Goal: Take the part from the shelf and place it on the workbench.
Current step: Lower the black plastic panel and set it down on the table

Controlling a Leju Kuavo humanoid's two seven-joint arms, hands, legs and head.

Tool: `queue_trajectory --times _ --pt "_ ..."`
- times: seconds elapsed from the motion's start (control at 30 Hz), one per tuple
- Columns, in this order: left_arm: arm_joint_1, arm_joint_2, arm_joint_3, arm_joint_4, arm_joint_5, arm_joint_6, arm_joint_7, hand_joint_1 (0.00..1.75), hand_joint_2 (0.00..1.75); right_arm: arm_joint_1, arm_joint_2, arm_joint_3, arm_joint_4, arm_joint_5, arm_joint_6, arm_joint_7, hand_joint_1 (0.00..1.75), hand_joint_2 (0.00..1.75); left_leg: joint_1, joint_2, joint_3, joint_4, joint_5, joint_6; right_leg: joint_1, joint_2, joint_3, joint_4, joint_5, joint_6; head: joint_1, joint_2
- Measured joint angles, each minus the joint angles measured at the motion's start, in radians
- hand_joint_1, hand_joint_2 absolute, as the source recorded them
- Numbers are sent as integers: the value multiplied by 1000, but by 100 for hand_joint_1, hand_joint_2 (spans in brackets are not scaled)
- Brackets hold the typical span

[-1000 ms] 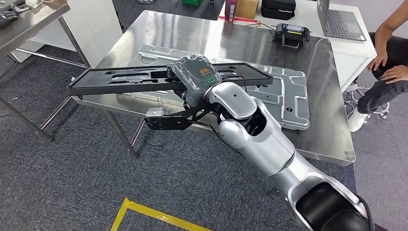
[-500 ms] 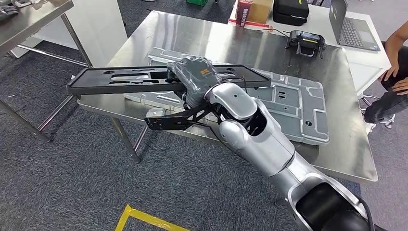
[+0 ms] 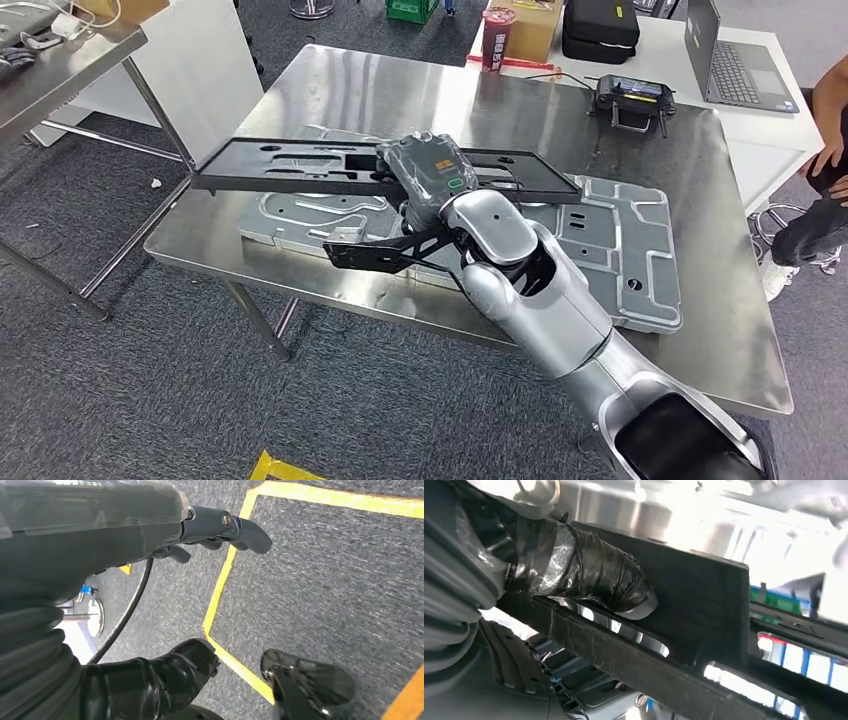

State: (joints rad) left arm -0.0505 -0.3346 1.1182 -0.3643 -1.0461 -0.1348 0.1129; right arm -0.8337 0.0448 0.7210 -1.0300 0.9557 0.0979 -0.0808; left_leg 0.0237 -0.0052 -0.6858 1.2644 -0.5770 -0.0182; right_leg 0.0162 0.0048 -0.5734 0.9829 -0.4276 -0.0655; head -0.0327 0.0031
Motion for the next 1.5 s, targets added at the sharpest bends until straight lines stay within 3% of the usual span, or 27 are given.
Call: queue_trajectory --times 0.03,0.1,0.17,0.33,0.4,0.47,0.5,0.53,0.57,0.6,0.67,0.77,0.83,0.87,0.97,1.0,1.03,1.07,1.13,1.17,1.2,1.3,1.37,1.47,1.5 --pt "2 0 0 0 4 0 0 0 175 12 -6 -9 7 5 -1 -1 175 175 0 0 -7 -17 22 -2 0 1 7 4 -9 3 0 0" --pt "4 1 0 0 11 0 1 0 175 30 -17 -29 20 17 -5 -2 175 175 1 1 17 -127 112 -2 -2 2 19 17 -31 13 0 0" --pt "5 1 -2 0 18 0 1 0 175 41 -26 -50 34 29 -13 -2 175 175 -2 2 43 -216 151 5 -1 4 23 32 -51 25 1 0" --pt "9 -1 -6 0 34 0 3 0 175 81 -46 -107 68 49 -29 -5 175 175 0 -1 70 -236 147 39 -1 4 19 71 -78 56 3 0" --pt "9 -2 -9 0 41 0 4 0 175 90 -49 -129 79 60 -38 -8 175 175 2 -1 79 -238 141 46 -8 2 -32 162 -119 70 4 0" --pt "9 -2 -14 0 51 1 8 0 175 106 -50 -152 97 76 -49 -9 175 175 2 -1 84 -238 132 49 -16 0 -113 284 -164 80 4 0" --pt "9 -1 -16 0 55 1 9 0 175 117 -51 -160 107 83 -53 -10 175 175 2 -2 89 -238 127 49 -20 0 -143 317 -167 82 4 0" --pt "9 -1 -18 0 59 2 11 0 175 127 -51 -169 118 91 -55 -10 175 175 2 -4 96 -238 122 49 -23 0 -154 310 -146 83 5 0" --pt "10 -1 -20 0 62 2 11 0 175 135 -52 -175 128 96 -57 -11 175 175 2 -5 105 -238 115 48 -24 0 -145 265 -105 81 5 0" --pt "10 -1 -23 0 65 2 12 0 175 140 -52 -181 137 100 -60 -12 175 175 2 -6 114 -239 109 46 -24 -1 -122 193 -53 78 5 0" --pt "11 -2 -28 0 71 2 11 0 175 142 -54 -195 155 107 -67 -12 175 175 2 -6 128 -244 100 38 -17 -2 -80 76 3 66 5 0" --pt "11 -2 -37 0 87 3 5 0 175 150 -54 -219 175 120 -74 -15 175 175 3 -4 140 -254 103 19 -3 -3 -56 29 12 46 6 0" --pt "11 0 -47 -1 100 3 0 0 175 159 -54 -240 186 129 -77 -19 175 175 2 -2 137 -234 94 11 -7 -5 -37 12 17 34 5 0" --pt "11 1 -51 -1 105 3 -3 0 175 162 -54 -252 191 134 -78 -21 175 175 2 -1 121 -201 77 10 -10 -6 -28 6 18 28 5 0" --pt "13 3 -59 -2 113 3 -7 0 175 171 -53 -279 206 141 -82 -25 175 175 2 -1 20 -21 -2 8 -9 -6 -21 4 12 16 3 0" --pt "14 3 -61 -2 114 3 -7 0 175 177 -53 -282 211 141 -82 -26 175 175 2 0 -8 17 -11 7 -8 -5 -21 7 9 14 3 0" --pt "15 4 -63 -2 114 3 -7 0 175 182 -53 -286 216 141 -82 -27 175 175 2 0 -19 21 1 5 -7 -3 -21 11 5 14 3 0" --pt "16 4 -65 -2 115 3 -7 0 175 187 -53 -290 220 141 -82 -28 175 175 2 0 -12 -14 32 5 -6 -2 -20 16 1 15 3 0" --pt "16 4 -67 -2 115 3 -7 0 175 191 -53 -297 225 141 -82 -28 175 175 0 0 32 -140 109 6 -6 1 -20 30 -10 22 4 0" --pt "16 4 -69 -2 115 3 -8 0 175 191 -53 -299 227 141 -82 -28 175 175 -2 0 49 -190 124 10 -5 1 -23 37 -15 27 4 0" --pt "16 4 -71 -2 115 3 -8 0 175 191 -53 -302 228 141 -82 -28 175 175 -3 0 59 -219 132 15 -4 2 -27 44 -19 32 4 0" --pt "21 3 -74 -2 115 3 -8 0 175 194 -53 -305 233 142 -82 -29 175 175 -4 -1 66 -233 140 34 -4 2 -34 50 -25 48 4 0" --pt "21 2 -75 -3 115 3 -8 0 175 194 -53 -307 235 142 -82 -30 175 175 1 1 71 -242 148 44 -7 2 -47 86 -51 60 7 0" --pt "21 1 -76 -4 115 3 -8 0 175 196 -53 -312 239 142 -83 -30 175 175 4 2 74 -246 148 48 -20 0 -132 261 -137 79 10 0" --pt "21 1 -76 -4 115 3 -8 0 175 198 -53 -312 241 142 -83 -30 175 175 4 2 74 -246 148 48 -26 0 -158 309 -150 84 10 0"
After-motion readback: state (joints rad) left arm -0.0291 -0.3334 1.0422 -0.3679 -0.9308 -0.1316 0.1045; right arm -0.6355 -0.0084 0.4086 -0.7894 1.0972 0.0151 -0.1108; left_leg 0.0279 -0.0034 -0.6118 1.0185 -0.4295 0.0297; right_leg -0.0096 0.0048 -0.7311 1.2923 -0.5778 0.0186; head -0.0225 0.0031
